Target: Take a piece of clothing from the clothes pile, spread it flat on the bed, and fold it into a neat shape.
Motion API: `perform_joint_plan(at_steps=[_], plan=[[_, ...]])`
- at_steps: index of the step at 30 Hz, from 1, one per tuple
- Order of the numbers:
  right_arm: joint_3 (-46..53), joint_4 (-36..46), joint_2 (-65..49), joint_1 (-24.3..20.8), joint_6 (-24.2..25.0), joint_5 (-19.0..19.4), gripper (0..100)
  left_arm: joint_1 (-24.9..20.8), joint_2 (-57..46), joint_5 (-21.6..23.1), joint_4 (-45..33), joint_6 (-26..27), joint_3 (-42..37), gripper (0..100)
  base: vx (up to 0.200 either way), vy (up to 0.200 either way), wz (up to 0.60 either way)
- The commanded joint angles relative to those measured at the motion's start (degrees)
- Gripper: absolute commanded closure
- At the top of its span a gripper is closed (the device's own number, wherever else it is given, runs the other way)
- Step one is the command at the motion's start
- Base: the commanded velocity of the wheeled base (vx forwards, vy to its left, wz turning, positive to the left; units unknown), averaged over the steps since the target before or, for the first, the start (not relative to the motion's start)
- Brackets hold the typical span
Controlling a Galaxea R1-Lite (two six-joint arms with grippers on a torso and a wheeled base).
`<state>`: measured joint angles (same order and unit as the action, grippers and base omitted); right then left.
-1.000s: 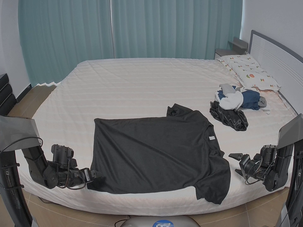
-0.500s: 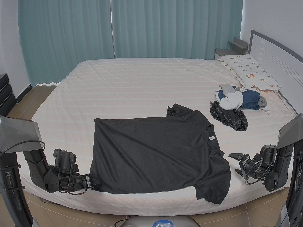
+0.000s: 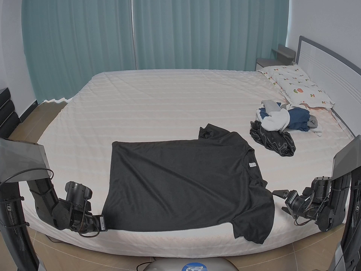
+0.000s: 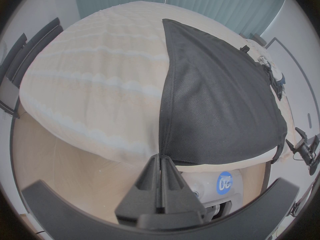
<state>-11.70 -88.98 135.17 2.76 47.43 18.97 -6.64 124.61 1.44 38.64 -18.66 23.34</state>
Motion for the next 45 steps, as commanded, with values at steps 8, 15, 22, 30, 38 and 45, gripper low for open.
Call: perform_joint_plan(at_steps=[8, 15, 22, 30, 38, 45], plan=[[4.9, -0.7, 0.3, -4.1, -7.2, 0.1, 0, 1.4, -2.3, -4.1, -6.0, 1.4, 2.1, 100, 0.000, 0.000, 0.00], [7.2, -0.6, 1.1, -6.3, -11.0, 0.2, 0, 3.4, -3.9, -4.3, -9.7, 2.0, 4.3, 100, 0.000, 0.000, 0.00], [6.5, -0.7, 3.7, -10.4, -13.6, -0.1, 0, 3.6, -3.5, -4.2, -9.6, 1.9, 4.6, 100, 0.000, 0.000, 0.00], [7.9, -0.6, 3.8, -10.2, -16.9, -0.4, 100, 3.6, -3.4, -3.7, -9.5, 1.8, 4.7, 100, 0.000, 0.000, 0.00], [11.7, -0.5, 1.5, -7.5, -22.6, -0.5, 100, 3.6, -3.9, -3.6, -9.6, 1.8, 4.7, 100, 0.000, 0.000, 0.00], [11.7, 3.5, -2.6, -5.3, -23.8, -0.5, 100, 3.7, -4.9, -3.6, -9.6, 1.8, 4.7, 100, 0.000, 0.000, 0.00]])
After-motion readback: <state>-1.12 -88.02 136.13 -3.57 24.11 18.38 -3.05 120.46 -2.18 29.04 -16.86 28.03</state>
